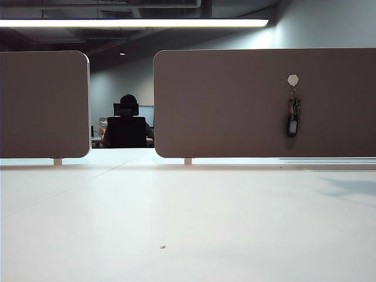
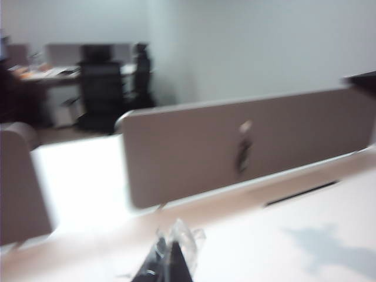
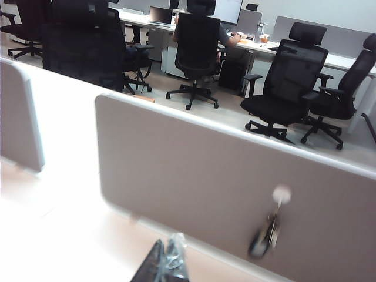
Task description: Hang the bunch of keys on the hook.
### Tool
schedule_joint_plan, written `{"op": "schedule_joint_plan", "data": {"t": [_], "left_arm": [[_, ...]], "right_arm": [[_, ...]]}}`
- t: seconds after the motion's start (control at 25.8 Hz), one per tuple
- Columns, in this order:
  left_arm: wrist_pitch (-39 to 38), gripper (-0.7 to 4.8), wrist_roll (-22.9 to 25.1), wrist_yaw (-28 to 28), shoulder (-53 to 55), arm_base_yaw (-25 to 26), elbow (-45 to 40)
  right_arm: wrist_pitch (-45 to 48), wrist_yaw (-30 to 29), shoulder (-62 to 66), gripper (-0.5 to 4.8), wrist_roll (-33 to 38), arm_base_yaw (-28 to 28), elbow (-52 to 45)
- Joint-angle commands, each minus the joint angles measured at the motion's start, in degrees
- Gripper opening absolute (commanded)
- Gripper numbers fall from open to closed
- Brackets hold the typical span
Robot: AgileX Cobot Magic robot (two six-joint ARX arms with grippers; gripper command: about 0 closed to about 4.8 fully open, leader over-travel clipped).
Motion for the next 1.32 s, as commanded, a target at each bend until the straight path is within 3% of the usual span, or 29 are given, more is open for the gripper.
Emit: {"op": "schedule_joint_plan", "data": {"t": [0.04, 0.15, 0.23, 0.35, 0.5, 0.66, 0.85, 1.12, 1.32], "left_arm": [[-7.15, -0.05, 1.07, -5.6, -6.84, 0.0, -5.44], [-2.56, -0.05, -1.49, 0.04, -13.81, 0.0, -16.68], [4.13, -0.06, -7.69, 4.11, -18.21, 0.0, -27.36], [20.52, -0.05, -9.68, 6.47, -23.5, 0.0, -44.54], [35.17, -0.05, -10.49, 6.47, -23.74, 0.0, -59.25], [40.79, -0.05, -16.44, 6.38, -23.76, 0.0, -70.36], [44.5, -0.05, -18.08, 5.2, -23.78, 0.0, -76.52], [42.56, 0.04, -18.4, 4.48, -23.76, 0.0, -77.16], [41.94, 0.04, -18.4, 4.37, -23.76, 0.0, -77.16]], "right_arm": [[3.96, 0.09, -14.91, -0.09, 4.44, -0.11, -15.32], [5.16, 0.55, -27.98, -0.09, 4.79, -0.11, -27.87], [5.07, 0.52, -35.3, -0.09, 5.38, -0.11, -35.8], [5.11, 0.5, -45.75, -0.09, 8.98, -0.13, -48.19], [7.78, -0.48, -52.98, -0.09, 10.62, -0.11, -62.1], [13.14, -0.96, -56.65, -0.09, 14.03, -0.09, -72.87], [15.58, 1.84, -59.54, -0.09, 14.43, -0.09, -80.11], [15.91, -0.13, -63.89, -0.09, 15.02, 0.24, -89.96], [17.27, 5.92, -69.64, -0.09, 15.1, 5.27, -92.17]]}}
